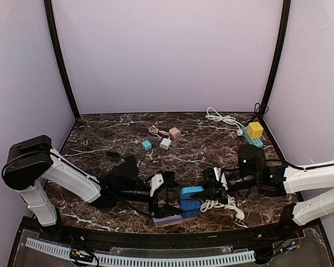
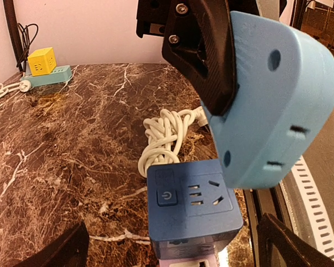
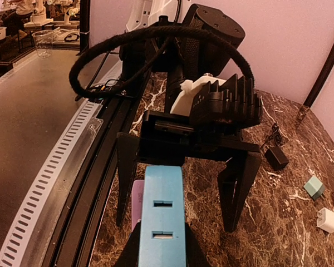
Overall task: Insert the plug
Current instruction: Insert the plug into the socket.
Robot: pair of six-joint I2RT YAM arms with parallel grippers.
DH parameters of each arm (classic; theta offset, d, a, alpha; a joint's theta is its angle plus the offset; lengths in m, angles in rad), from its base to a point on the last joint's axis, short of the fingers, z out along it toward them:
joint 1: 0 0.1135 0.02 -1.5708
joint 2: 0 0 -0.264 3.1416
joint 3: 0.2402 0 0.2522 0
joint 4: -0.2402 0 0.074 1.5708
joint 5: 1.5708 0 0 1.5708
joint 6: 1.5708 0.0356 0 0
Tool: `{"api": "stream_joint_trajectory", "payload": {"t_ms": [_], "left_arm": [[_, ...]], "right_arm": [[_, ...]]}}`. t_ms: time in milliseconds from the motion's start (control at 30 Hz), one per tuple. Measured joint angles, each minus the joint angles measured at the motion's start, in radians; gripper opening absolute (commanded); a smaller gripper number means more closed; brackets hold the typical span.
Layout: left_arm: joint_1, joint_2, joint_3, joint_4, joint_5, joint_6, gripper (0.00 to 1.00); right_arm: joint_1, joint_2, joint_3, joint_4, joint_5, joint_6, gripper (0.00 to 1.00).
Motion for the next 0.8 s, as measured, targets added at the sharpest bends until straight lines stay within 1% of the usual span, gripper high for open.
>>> {"api": "stream_joint_trajectory", "payload": {"t_ms": [167, 367, 800], "left_arm": [[-0.001, 0.080, 0.000, 0.075, 0.010, 0.012, 0.99], [-0.013, 0.145, 0.000, 0.119, 0.002, 0.035, 0.97], [-0.033, 0.229, 0.027, 0.198, -0.017, 0.030, 0.81]], "right_arm": [[-0.004, 0.088, -0.002, 0.056, -0.031, -0.035, 0.00], [-0.014, 0.099, -0.020, 0.090, -0.058, -0.059, 0.00], [-0.029, 0.105, -0.037, 0.109, -0.049, -0.084, 0.00]]}}
